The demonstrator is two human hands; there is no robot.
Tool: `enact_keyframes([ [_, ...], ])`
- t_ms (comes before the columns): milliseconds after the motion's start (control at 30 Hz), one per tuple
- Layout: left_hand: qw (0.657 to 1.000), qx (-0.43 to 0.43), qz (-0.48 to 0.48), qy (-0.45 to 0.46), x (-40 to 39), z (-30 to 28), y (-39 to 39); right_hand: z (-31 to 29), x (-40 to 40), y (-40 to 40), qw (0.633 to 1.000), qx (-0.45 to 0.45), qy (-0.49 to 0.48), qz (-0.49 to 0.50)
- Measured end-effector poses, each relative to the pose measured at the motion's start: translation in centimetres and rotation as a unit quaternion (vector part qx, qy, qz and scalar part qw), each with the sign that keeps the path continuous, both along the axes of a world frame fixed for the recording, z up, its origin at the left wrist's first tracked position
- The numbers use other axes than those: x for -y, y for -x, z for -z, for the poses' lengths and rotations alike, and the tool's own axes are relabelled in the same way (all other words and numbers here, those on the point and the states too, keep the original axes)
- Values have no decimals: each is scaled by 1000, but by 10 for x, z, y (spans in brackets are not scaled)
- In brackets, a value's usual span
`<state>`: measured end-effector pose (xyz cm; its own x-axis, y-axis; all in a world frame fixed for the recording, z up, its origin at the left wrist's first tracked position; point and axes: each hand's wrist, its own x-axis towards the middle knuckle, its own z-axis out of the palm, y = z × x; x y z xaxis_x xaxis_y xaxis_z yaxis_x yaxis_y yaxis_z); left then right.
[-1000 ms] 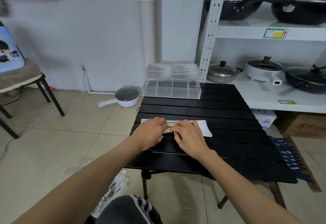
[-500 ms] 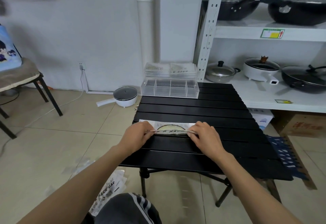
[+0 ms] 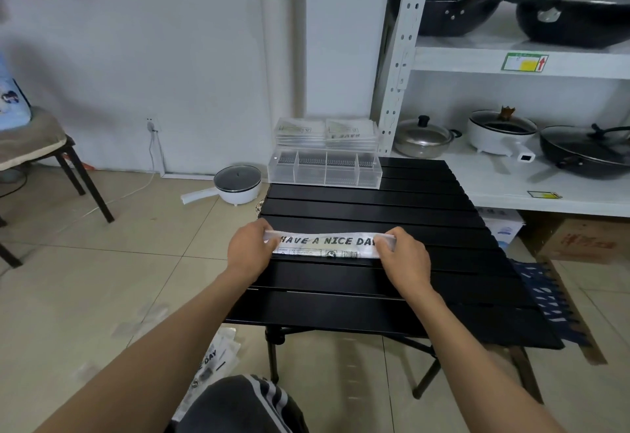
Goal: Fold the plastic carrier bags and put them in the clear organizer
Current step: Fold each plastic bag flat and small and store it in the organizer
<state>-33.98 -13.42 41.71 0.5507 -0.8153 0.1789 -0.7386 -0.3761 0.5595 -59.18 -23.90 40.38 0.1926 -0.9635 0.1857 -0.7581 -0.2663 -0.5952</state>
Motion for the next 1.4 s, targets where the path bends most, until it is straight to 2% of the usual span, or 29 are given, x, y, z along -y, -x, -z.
enact_keyframes([
  [300,998,37,-27,-35,6,1,9,10,-1,0,998,-38,54,7],
  [567,988,115,-54,-84,11,3,17,8,-1,-2,996,-62,64,16],
  [667,969,215,-64,-107,11,0,21,7,-4,-4,989,-85,122,20],
  [767,927,350,1,-136,11,-3,24,10,-3,-6,962,-170,212,18],
  [833,909,385,48,-153,12,-3,24,12,1,-6,945,-218,242,3],
  [967,916,357,70,-168,15,-2,28,20,7,-3,934,-247,256,-14],
  [1200,928,340,67,-134,13,-3,37,19,5,-8,944,-220,243,-23],
  [1300,912,387,91,-103,16,-4,45,18,5,-8,946,-217,238,-26],
  [1400,882,414,212,-74,16,-7,56,20,6,-8,945,-218,242,-26],
])
